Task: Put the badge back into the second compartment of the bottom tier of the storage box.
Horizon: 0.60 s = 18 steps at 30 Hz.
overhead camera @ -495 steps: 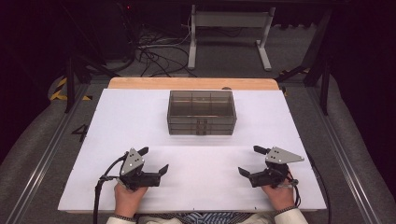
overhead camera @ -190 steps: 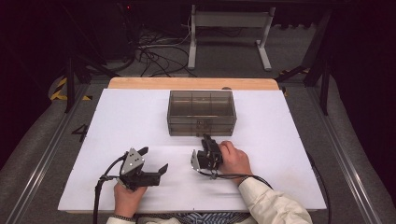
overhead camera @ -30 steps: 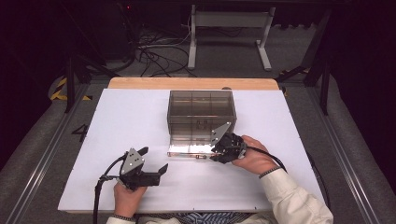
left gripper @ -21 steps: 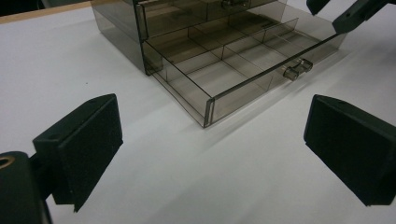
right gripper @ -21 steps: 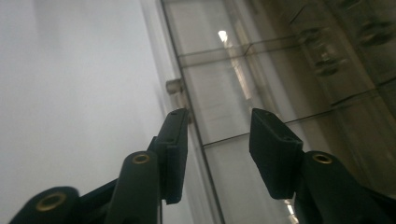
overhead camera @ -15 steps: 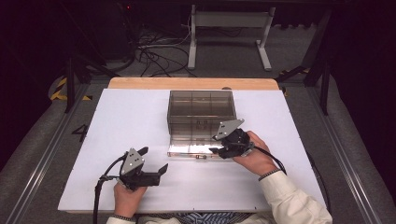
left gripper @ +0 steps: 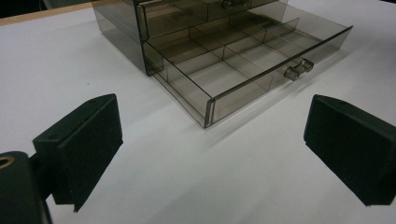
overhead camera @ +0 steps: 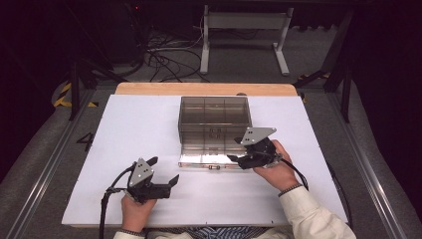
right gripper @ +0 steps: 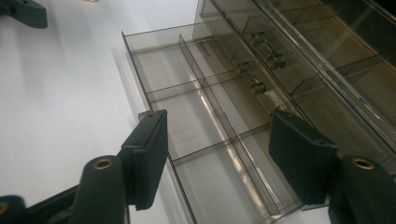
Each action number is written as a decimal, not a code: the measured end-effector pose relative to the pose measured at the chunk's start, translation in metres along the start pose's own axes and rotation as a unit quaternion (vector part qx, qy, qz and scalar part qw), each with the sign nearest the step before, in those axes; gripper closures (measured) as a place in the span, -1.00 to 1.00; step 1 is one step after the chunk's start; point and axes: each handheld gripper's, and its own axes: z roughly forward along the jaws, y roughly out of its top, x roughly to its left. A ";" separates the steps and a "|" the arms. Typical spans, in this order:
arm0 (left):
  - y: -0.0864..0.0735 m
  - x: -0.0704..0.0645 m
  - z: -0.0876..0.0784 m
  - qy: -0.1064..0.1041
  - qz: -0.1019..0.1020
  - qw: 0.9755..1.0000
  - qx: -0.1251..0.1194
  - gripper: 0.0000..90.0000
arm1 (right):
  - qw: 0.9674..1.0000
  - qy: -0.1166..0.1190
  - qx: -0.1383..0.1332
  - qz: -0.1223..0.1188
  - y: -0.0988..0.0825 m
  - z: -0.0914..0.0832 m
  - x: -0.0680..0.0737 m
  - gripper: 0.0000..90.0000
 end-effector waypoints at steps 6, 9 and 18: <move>0.000 -0.001 0.000 -0.001 -0.001 1.000 0.000 -0.88 | 1.000 -0.007 -0.025 0.015 -0.006 -0.007 -0.002 -0.32; 0.000 0.000 0.000 0.000 -0.001 1.000 0.000 -0.88 | 0.999 -0.010 -0.038 0.022 -0.008 -0.011 -0.002 -0.42; 0.000 -0.001 0.000 0.000 -0.002 1.000 0.000 -0.88 | 0.997 -0.009 -0.063 0.043 -0.020 -0.023 -0.004 -0.56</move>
